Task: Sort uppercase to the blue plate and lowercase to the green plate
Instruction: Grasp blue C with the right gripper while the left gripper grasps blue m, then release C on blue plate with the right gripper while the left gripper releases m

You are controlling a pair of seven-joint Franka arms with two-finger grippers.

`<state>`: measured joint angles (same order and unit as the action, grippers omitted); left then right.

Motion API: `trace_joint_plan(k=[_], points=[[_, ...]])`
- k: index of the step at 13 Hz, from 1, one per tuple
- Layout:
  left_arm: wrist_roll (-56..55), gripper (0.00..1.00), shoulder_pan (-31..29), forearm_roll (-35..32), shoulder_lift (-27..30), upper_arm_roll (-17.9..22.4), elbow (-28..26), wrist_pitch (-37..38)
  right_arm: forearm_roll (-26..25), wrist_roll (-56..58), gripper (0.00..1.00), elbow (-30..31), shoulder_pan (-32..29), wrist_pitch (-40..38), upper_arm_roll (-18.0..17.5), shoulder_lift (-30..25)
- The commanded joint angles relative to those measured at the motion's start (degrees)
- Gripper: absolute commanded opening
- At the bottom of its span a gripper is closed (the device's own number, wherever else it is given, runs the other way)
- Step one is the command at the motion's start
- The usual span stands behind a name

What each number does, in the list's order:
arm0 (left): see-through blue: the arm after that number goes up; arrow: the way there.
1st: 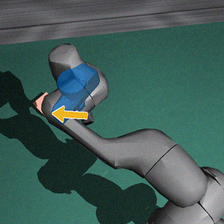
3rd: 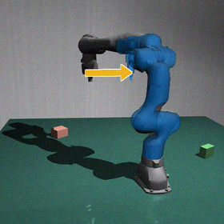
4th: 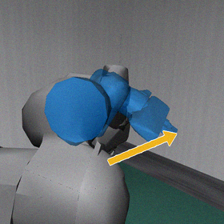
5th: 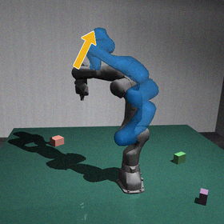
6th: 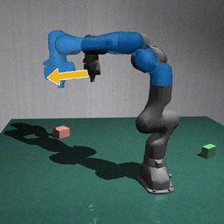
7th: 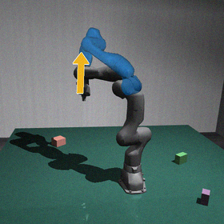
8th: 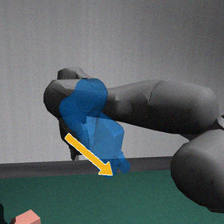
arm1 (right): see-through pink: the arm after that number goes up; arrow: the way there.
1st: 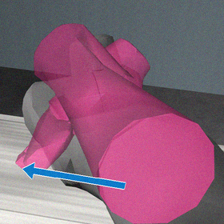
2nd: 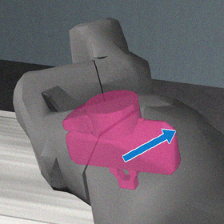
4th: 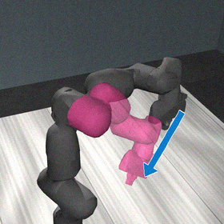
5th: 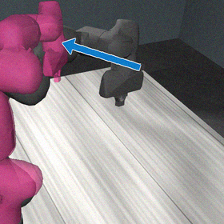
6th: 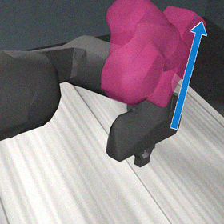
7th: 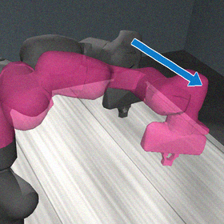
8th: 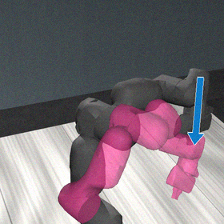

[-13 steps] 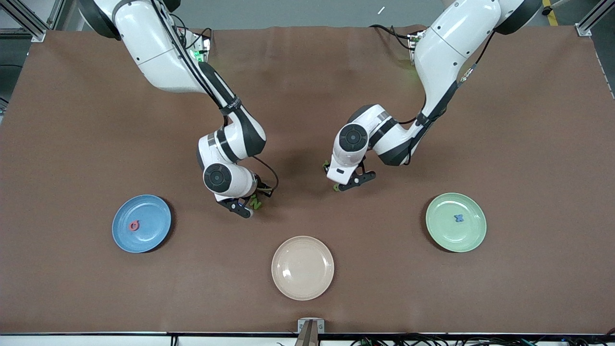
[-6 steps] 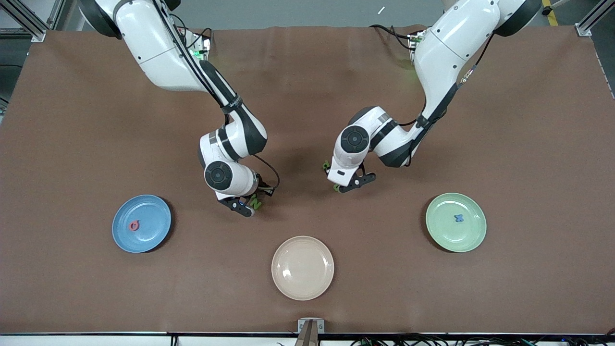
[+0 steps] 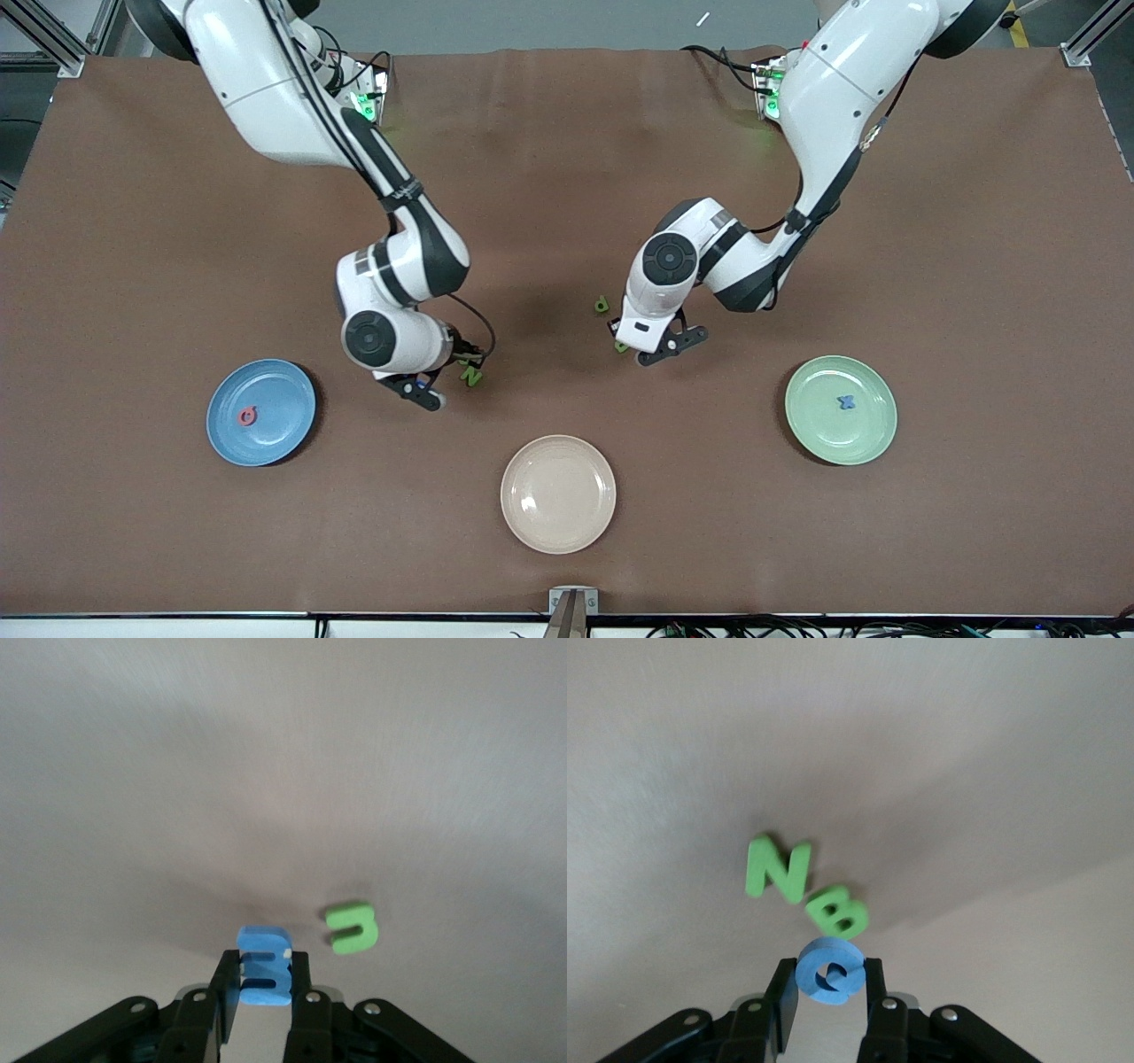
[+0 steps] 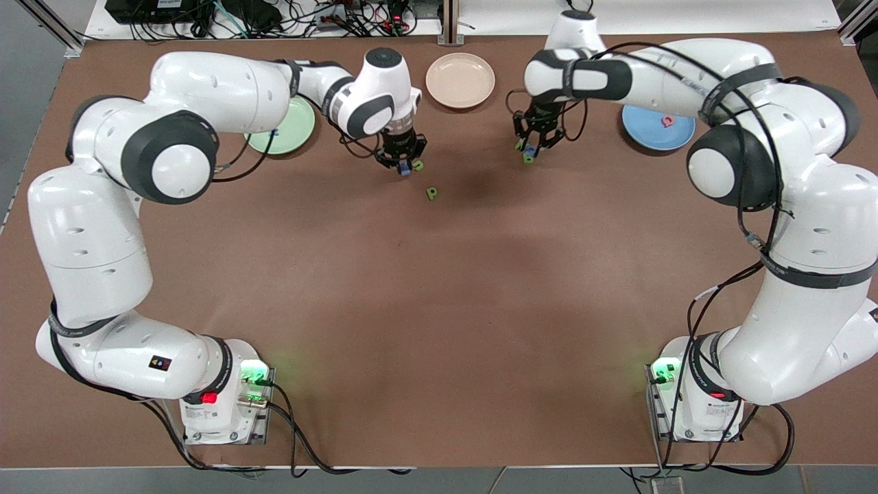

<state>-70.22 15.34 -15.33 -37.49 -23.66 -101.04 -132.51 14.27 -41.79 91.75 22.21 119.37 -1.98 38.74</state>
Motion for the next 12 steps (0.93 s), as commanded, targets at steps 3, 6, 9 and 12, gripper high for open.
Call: trace_joint_plan(k=[3,6,9,12], points=[[-2.21,0.0,-7.41,-5.14,5.14,0.37,-1.53,3.31,-3.0,24.86,0.15,-0.08,-11.81,-1.5,0.65,-1.74],[-0.72,0.0,-12.33,-9.18,5.41,0.29,-1.62,4.97,-10.29,37.01,0.16,-2.45,-18.24,-1.42,0.66,-1.3],[7.43,0.0,-17.96,-11.83,4.97,0.37,-0.92,5.07,-15.93,48.09,0.2,-3.42,-22.9,-0.54,0.66,-0.25],[18.42,0.0,-24.99,-11.83,3.92,0.28,1.01,4.89,-16.2,50.32,0.52,-3.86,-24.23,0.77,0.66,0.72]])
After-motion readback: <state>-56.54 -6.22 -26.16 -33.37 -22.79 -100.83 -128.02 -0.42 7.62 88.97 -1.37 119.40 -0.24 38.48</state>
